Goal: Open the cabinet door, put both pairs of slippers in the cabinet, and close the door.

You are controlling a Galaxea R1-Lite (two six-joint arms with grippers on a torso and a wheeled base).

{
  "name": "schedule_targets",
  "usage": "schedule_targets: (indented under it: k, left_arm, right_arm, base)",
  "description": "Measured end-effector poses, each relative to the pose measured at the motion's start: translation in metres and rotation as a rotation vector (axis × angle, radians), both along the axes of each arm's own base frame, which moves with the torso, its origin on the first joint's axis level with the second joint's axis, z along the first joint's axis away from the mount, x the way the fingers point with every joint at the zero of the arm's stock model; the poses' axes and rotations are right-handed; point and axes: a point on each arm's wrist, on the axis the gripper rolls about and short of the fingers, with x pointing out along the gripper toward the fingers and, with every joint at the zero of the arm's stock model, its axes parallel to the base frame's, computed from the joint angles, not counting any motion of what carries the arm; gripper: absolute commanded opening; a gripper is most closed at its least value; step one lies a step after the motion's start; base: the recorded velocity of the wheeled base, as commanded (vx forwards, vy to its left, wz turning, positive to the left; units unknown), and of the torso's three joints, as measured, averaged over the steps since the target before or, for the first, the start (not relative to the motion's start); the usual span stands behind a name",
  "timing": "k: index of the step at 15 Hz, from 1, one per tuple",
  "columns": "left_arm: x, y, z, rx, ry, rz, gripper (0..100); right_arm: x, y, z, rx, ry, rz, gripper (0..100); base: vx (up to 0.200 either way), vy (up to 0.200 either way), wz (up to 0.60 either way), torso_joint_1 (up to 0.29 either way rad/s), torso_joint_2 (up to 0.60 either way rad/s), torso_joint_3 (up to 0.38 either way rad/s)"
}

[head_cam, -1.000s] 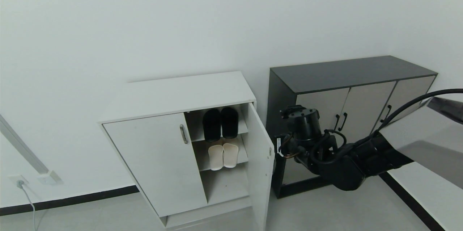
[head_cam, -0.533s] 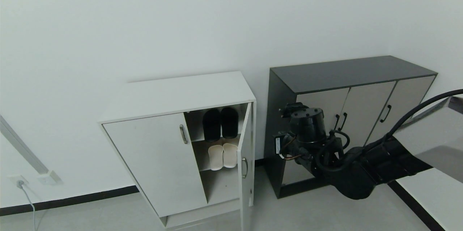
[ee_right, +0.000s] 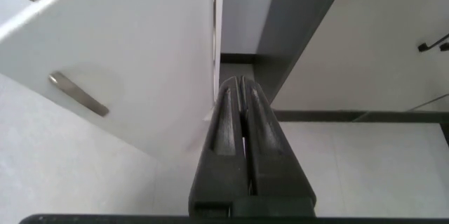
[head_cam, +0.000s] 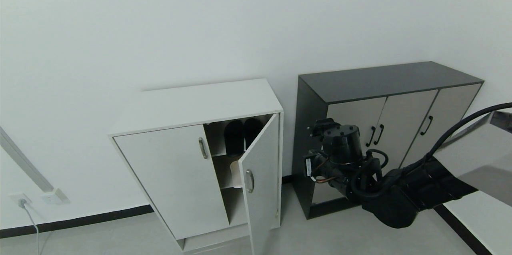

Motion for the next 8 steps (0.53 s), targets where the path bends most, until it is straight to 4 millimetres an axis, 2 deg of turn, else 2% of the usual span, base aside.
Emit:
schedule_targets:
  k: [6,8]
  left_arm:
    - [0.0,0.0,0.0,0.0,0.0,0.0,0]
    - [0.0,0.0,0.0001,-0.001,-0.001,-0.001,0]
  right_arm:
    - [-0.0017,0.0003,-0.0012,-0.003,0.004,0.004,0]
    - [-0.0024,0.0006,-0.0026,-0.004,0.008,0.007,0]
  base:
    - [0.0,0.0,0.6,0.0,0.0,0.003]
    - [0.0,0.0,0.0,0.0,0.0,0.0]
